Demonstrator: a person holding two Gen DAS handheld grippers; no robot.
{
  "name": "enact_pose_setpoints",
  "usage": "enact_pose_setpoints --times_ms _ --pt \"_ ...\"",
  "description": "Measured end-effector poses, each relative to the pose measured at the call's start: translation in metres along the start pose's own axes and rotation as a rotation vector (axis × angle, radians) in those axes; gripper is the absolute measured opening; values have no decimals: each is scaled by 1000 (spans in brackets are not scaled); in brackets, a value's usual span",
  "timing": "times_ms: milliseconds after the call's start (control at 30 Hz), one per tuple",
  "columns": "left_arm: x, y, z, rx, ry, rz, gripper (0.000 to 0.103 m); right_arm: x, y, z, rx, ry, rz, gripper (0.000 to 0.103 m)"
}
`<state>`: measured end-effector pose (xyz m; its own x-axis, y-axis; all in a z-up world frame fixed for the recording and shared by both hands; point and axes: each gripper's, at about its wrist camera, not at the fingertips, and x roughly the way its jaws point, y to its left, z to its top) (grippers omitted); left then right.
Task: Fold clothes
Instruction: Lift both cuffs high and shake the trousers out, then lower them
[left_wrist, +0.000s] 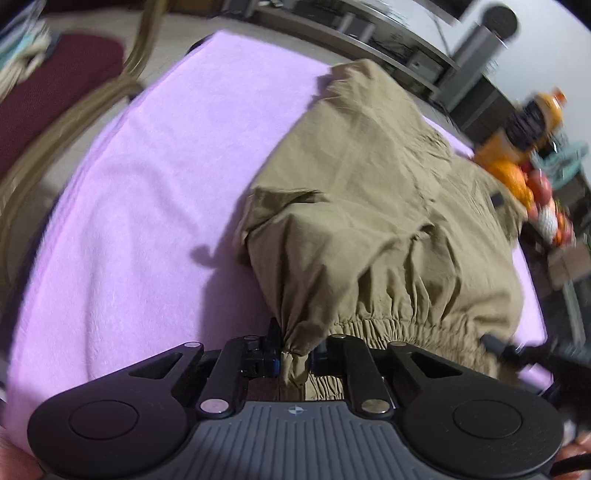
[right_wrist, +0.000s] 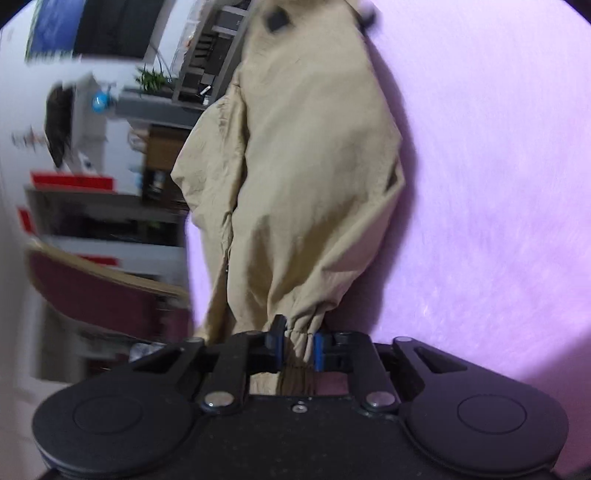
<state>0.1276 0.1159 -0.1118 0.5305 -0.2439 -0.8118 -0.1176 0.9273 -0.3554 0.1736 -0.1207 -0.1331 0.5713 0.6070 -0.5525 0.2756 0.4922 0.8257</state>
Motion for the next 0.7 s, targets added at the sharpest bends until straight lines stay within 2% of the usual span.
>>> enact_pose_setpoints --times_ms 67,133,200,267,333,400,467,500,567,600,700 --pt "-3 -1 8 -100 89 -103 11 -24 31 6 -117 -52 -45 11" --pt "-8 -10 21 -212 186 -236 10 -52 76 18 -216 -118 -51 11" --pt "-23 -35 35 -250 240 -378 10 -91 122 28 -301 -196 -49 11" --pt "-60 -74 47 -186 216 -528 10 -139 173 34 -392 -294 -35 11" --pt "-114 -111 55 -97 134 -698 10 -189 228 30 -499 -403 3 11" --pt "-177 -135 61 -39 8 -870 10 -249 272 14 -602 -514 52 11" --pt "-239 -133 59 -38 -159 -1033 10 -308 301 -7 -665 -623 123 11" --pt "-266 -127 55 -49 -245 -1081 10 -336 312 -18 -689 -677 162 11" --pt "-314 -110 43 -81 -418 -1117 10 -381 321 -32 -709 -780 193 11" --pt "-334 -102 36 -91 -490 -1121 10 -397 323 -34 -696 -796 195 11" --pt "-374 -94 20 -57 -569 -1143 10 -424 322 -34 -668 -739 284 11"
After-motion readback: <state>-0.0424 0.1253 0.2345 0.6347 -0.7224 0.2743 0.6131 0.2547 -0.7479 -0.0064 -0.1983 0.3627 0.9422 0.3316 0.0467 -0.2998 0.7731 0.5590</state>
